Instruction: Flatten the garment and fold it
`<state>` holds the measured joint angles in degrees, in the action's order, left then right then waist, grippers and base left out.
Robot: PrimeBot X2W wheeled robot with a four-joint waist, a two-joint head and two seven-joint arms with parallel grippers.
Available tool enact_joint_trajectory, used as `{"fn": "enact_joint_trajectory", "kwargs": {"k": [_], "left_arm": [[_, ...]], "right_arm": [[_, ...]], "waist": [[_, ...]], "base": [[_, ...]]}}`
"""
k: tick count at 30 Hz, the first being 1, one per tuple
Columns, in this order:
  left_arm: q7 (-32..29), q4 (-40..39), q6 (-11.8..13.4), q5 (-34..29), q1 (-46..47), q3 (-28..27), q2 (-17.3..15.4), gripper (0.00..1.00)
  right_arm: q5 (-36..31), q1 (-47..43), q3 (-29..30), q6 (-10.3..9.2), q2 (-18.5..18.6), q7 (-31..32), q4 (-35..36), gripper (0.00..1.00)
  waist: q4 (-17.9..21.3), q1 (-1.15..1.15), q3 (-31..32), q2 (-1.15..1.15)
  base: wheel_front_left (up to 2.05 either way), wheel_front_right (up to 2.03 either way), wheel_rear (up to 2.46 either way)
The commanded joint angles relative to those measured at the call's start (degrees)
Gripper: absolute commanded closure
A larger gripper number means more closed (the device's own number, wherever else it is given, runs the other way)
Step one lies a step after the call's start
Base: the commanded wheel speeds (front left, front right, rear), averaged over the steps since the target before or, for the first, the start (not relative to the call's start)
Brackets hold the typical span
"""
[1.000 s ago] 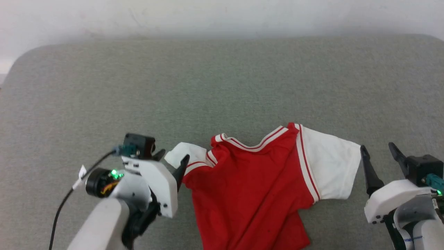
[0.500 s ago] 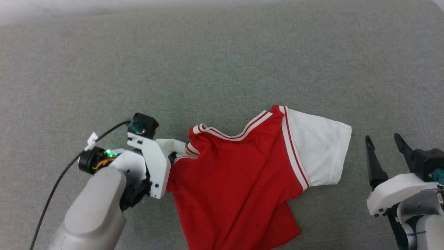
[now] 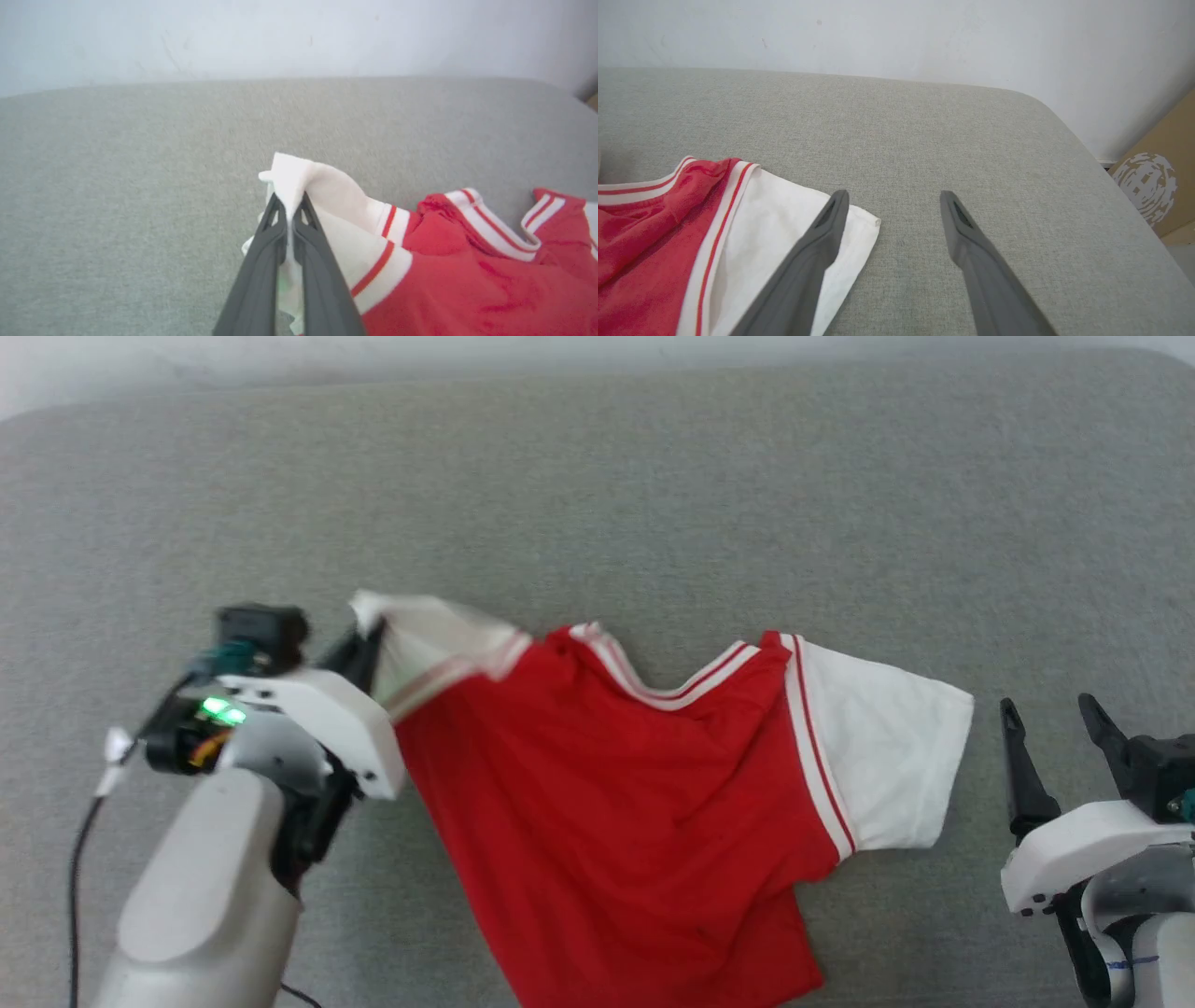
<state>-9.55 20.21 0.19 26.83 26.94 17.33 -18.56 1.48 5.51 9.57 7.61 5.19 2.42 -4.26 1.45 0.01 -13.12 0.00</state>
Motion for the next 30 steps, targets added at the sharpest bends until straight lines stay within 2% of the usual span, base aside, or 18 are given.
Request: {"fn": "enact_joint_trajectory", "kwargs": {"k": [1,6,10,11,12,13,17,21,26,30], "left_arm": [[1.6,-0.8,0.7,0.4,-0.2,-1.0,-0.3,1.00],[7.5,-3.8,4.3,1.7,-4.2,-5.6,-0.5,1.00],[6.5,-1.9,6.4,3.5,-10.8,-6.7,-0.1,1.00],[5.4,-0.8,6.7,4.1,-12.2,-6.6,0.2,0.83],[4.6,0.2,6.7,4.3,-13.3,-6.1,0.4,0.15],[4.3,1.0,6.8,4.5,-14.1,-5.9,0.7,0.00],[5.8,1.6,6.8,4.5,-16.0,-5.0,2.2,0.00],[12.1,-0.5,6.5,3.2,-15.6,-5.2,2.6,0.00],[21.8,-4.1,5.8,-0.3,-14.2,-5.3,1.9,0.00],[24.1,-7.6,5.5,-3.0,-13.9,-5.2,2.1,0.00]], "right_arm": [[-0.3,-0.3,0.3,-0.12,0.0,0.0,0.1,0.00],[-0.4,-1.3,0.3,-0.12,0.0,0.6,0.1,0.00],[-0.3,-1.7,0.0,-0.12,-0.3,1.6,-0.4,0.00],[-0.2,-1.8,0.0,-0.12,-0.3,2.1,-0.7,0.00],[-0.2,-2.0,-0.2,-0.12,-0.2,2.6,-0.9,0.00],[-0.1,-2.1,-0.3,-0.12,-0.1,3.0,-1.2,0.00],[0.5,-2.0,-0.3,-0.12,0.8,4.6,-1.4,0.00],[0.6,-0.7,-0.5,-0.12,3.5,7.9,-1.7,0.00],[2.0,2.4,-2.7,-0.12,6.9,17.1,-4.4,0.00],[3.9,5.2,-6.8,-0.12,10.9,24.9,-7.5,0.00]], "waist": [[-2.3,-0.01,2.1,0.00],[-4.7,-0.01,3.3,0.00],[-5.6,-0.01,3.6,0.00],[-5.8,-0.01,3.6,0.00],[-5.9,-0.01,3.7,0.00],[-6.1,-0.01,3.7,0.00],[-6.7,-0.01,3.9,0.00],[-8.0,-0.01,4.0,0.00],[-9.3,-0.01,3.5,0.00],[-10.5,-0.01,2.9,0.00]], "base": [[0.00,0.00,0.00],[0.00,0.00,0.00],[0.00,0.00,0.00],[0.00,0.00,0.00],[0.00,0.00,0.00],[0.00,0.00,0.00],[0.00,0.00,0.00],[0.00,0.00,0.00],[0.00,0.00,0.00],[0.00,0.00,0.00]]}}
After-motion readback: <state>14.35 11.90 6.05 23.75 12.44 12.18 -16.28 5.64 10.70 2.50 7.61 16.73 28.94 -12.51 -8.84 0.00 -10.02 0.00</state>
